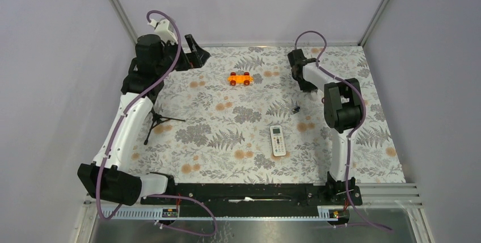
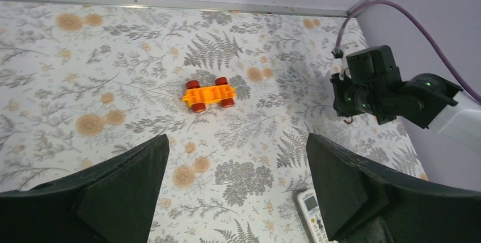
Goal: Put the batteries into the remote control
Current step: Turn over the remote control at the center of the board.
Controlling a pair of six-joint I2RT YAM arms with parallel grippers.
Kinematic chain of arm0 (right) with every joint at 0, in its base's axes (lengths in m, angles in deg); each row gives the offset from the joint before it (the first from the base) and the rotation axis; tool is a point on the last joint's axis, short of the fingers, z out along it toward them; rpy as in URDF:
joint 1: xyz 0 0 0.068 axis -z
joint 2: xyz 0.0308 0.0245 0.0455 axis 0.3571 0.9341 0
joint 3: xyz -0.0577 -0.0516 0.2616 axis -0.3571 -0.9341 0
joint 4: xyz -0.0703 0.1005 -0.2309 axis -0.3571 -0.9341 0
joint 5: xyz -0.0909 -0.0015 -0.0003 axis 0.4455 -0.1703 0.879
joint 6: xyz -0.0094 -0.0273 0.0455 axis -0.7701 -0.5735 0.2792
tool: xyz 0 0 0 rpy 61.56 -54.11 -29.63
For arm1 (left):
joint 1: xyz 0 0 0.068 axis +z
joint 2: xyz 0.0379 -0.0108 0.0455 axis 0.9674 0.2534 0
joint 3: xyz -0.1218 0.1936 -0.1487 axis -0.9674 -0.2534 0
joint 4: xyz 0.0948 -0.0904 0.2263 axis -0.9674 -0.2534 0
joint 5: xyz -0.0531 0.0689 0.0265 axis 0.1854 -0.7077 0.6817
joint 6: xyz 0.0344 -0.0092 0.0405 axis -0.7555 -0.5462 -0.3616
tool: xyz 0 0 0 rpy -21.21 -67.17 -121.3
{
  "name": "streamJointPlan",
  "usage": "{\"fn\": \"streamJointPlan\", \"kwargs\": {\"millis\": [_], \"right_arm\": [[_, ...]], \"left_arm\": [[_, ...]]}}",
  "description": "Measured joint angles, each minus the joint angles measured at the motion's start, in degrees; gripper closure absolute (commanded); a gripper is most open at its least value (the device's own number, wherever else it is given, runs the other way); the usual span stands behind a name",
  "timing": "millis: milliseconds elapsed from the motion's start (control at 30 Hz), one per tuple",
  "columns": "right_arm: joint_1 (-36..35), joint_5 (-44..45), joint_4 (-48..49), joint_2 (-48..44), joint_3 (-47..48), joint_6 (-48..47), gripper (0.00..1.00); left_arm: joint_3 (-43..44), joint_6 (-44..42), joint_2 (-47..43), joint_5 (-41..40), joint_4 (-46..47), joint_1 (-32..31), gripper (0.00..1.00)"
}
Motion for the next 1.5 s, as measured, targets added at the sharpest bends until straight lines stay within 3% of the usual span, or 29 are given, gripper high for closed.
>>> {"fn": "streamJointPlan", "kwargs": {"millis": [67,167,433,733,933,1133,1333,1400,1500], "right_arm": [[0.0,0.2,-0.1,0.9,0.1,0.0,0.77],[0.0,0.6,-0.1,2.0,0.5,0.0,0.57],[0.0,-7.1,-2.8,2.3,2.6,2.4,0.31],[-0.9,-18.4,-4.7,-2.7,0.7,5.0,0.26],[-8.8,-27.8,-1.6,-20.2,-16.0,11.3,0.08],[-23.0,-34.0,1.1,-31.9,-30.9,19.9,0.04],[-26.5,-33.4,2.4,-32.7,-40.3,24.8,0.04],[-26.6,-32.8,2.4,-32.7,-41.7,25.6,0.08],[-26.8,-33.2,4.1,-32.7,-42.5,25.8,0.2]], "left_arm": [[1.5,-0.1,0.5,-2.2,-2.0,0.0,0.01],[4.3,-0.1,1.2,-6.4,-4.9,0.3,0.01],[4.6,0.2,0.0,-5.3,-4.9,5.3,0.01],[2.1,4.2,-2.5,-2.4,-2.7,11.1,0.01],[1.0,7.3,-3.1,2.8,-0.3,15.4,0.01],[0.9,6.2,-3.6,7.2,0.7,8.9,0.01],[-0.5,4.4,-3.7,9.0,0.7,-0.6,0.01],[-1.4,3.9,-3.8,9.0,0.6,-2.8,0.01],[-2.3,3.5,-3.8,8.9,0.4,-5.8,0.01]]}}
